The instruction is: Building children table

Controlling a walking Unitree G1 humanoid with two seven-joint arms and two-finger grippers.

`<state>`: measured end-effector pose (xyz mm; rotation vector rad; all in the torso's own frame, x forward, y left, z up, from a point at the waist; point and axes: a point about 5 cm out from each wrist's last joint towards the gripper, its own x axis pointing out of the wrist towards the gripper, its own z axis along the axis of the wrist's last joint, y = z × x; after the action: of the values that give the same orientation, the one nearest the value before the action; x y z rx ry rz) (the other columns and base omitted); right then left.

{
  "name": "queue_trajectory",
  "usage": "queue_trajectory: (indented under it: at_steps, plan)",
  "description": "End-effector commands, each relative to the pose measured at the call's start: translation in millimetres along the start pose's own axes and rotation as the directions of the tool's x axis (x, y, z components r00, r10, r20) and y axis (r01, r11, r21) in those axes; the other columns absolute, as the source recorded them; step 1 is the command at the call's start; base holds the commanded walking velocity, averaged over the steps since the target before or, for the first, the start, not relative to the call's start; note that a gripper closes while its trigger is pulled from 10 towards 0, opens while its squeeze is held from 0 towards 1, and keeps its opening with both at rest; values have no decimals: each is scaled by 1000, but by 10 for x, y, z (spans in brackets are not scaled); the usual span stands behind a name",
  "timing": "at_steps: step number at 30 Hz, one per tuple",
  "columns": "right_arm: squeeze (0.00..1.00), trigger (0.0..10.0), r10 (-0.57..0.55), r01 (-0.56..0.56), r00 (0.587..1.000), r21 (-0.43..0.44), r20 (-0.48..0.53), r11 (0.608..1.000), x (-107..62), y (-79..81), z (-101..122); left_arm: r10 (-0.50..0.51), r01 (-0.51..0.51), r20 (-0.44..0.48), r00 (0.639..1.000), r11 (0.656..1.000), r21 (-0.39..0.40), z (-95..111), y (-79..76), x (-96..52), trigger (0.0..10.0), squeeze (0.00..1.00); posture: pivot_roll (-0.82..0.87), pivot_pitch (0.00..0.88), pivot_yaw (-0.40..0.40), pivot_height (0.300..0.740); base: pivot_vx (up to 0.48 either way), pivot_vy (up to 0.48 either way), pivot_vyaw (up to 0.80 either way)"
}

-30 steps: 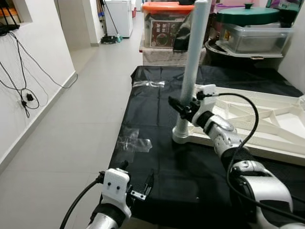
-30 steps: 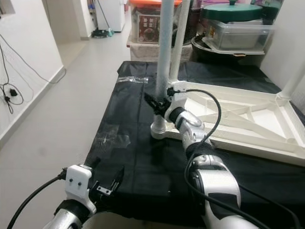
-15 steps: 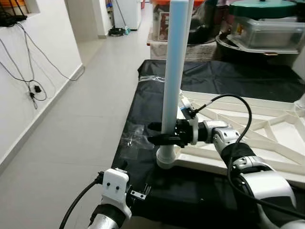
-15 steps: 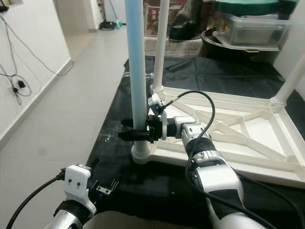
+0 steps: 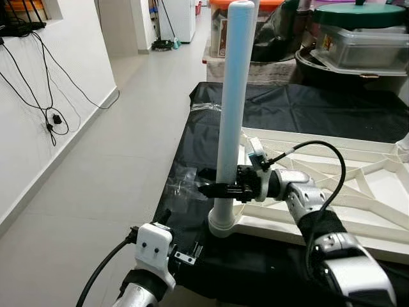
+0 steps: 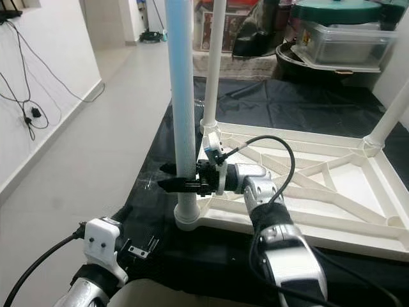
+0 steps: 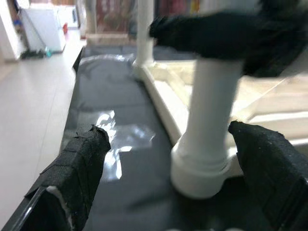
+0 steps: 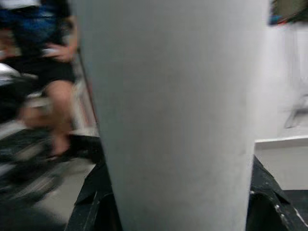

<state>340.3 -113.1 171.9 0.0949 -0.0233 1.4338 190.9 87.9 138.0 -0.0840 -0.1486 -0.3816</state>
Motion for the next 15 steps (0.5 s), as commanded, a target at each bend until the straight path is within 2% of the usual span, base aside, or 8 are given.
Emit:
queue_trajectory:
  at_steps: [1, 8, 9, 10, 11, 12, 13, 15]
  plan:
    - [0, 0, -57, 57, 998, 52, 1, 997, 38, 52, -168, -20, 20, 13, 1000, 999, 27, 15, -23, -12, 10000, 0, 111, 8, -30, 740, 0, 0, 0]
    - [0, 0, -385, 386, 919, 14, 80, 923, -43, -47, -64, -12, 12, -2, 1000, 1000, 23, -24, -11, -1, 10000, 0, 99, 3, -29, 740, 0, 0, 0]
    - [0, 0, -529, 532, 844, -10, 87, 847, -88, -98, -49, -10, 10, -3, 1000, 1000, 23, -31, -7, 0, 10000, 0, 99, 3, -29, 740, 0, 0, 0]
    - [0, 0, -726, 731, 682, -51, 86, 681, -210, -165, -50, -10, 10, -5, 1000, 1000, 23, -39, -3, 0, 10000, 0, 92, 2, -26, 740, 0, 0, 0]
    - [0, 0, -726, 731, 682, -51, 86, 681, -210, -165, -50, -10, 10, -5, 1000, 1000, 23, -39, -3, 0, 10000, 0, 92, 2, -26, 740, 0, 0, 0]
    - [0, 0, -854, 857, 515, -86, 77, 509, -343, -195, -65, -10, 10, -7, 1000, 1000, 23, -45, -2, -1, 10000, 0, 92, 2, -26, 740, 0, 0, 0]
    - [0, 0, -854, 857, 515, -86, 77, 509, -343, -195, -65, -10, 10, -7, 1000, 1000, 23, -45, -2, -1, 10000, 0, 92, 2, -26, 740, 0, 0, 0]
    - [0, 0, -986, 977, 155, -155, 61, 144, -622, -141, -93, -13, 14, -13, 1000, 1000, 22, -60, -4, -6, 10000, 0, 90, 0, -24, 740, 0, 0, 0]
